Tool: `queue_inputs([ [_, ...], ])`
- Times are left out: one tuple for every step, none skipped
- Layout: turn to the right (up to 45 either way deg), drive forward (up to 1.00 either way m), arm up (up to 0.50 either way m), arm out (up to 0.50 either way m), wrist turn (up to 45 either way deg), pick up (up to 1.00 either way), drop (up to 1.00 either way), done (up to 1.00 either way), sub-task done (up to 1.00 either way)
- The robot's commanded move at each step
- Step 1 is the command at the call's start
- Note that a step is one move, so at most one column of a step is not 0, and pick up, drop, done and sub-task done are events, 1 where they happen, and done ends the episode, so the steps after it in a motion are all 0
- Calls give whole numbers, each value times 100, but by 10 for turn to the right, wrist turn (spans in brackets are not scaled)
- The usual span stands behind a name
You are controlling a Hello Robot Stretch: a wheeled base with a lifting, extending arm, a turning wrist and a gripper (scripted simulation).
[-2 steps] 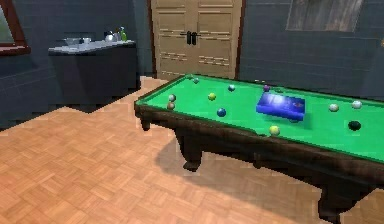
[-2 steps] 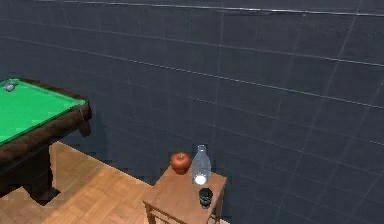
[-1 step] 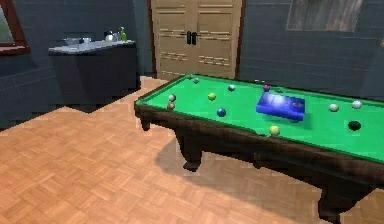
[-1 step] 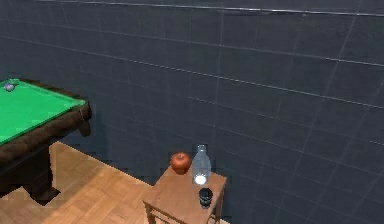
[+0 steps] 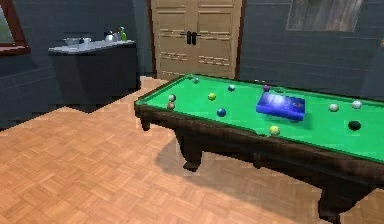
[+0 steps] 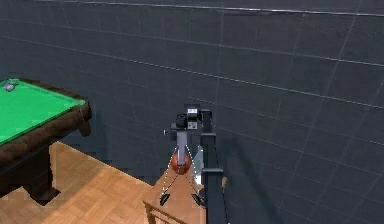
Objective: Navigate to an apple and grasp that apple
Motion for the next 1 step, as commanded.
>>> queue_inputs([
  [0,0,0,0,450,0,0,0,0],
])
